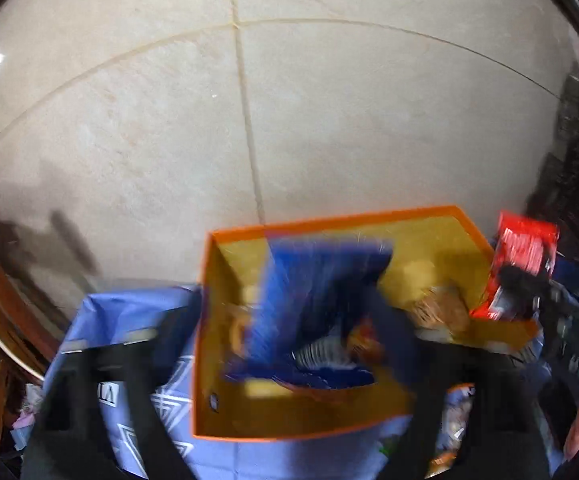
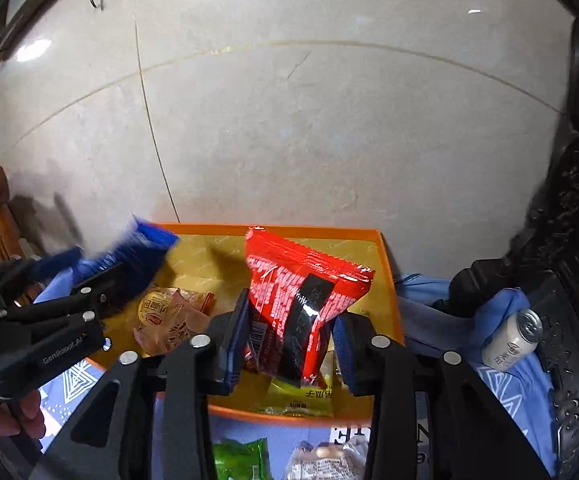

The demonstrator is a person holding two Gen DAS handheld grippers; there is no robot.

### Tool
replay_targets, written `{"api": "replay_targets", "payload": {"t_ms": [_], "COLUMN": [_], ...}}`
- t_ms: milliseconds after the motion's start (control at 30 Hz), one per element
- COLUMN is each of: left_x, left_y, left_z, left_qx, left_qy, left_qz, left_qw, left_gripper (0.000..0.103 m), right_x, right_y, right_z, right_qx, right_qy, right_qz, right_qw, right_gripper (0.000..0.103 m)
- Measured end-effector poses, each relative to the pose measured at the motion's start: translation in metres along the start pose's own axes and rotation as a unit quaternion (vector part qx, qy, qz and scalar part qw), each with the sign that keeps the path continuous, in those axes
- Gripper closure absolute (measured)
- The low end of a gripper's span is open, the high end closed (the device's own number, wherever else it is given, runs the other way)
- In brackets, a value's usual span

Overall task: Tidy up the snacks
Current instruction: 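Lift both packs over the orange box and open both tools, then move both open tools back toward the remaining snacks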

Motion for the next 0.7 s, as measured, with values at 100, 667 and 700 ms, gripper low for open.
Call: {"api": "replay_targets", "payload": {"t_ms": [100, 667, 700], "left_x": [-0.004, 0.016, 0.020], "left_y": [0.004, 0.038, 0.039], "left_z": [0.001, 0.124, 0.132], "left_qx": [0.007, -0.047, -0.051], "left_qy": [0.001, 0.004, -0.002], "left_qz": [-0.012, 0.046, 0.049], "left_qw": [0.9999, 0.9978, 0.9975], "left_gripper": [0.004, 0.004, 0.004], "right_x": [0.001, 0.065, 0.069], "right_y": [0.008, 0.060, 0.061], "right_z": [0.005, 0.136, 0.145], "right_qx": [0.018, -0.061, -0.067], "right_qy": [-0.002, -0.015, -0.017], "right_qz": [0.017, 0.027, 0.026], "right_qw": [1.000, 0.998, 0.997], "right_gripper": [0.012, 0.012, 0.013]}}
Point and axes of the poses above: each gripper's, at about its wrist camera, not at the fingertips, and y roughly against the way its jaws point, x to its right, z to its underside, the point moved 4 cm from there along -y, roughly the way its jaws point, and after that the axes turned 6 degrees about -x, right-handed, at the moved point
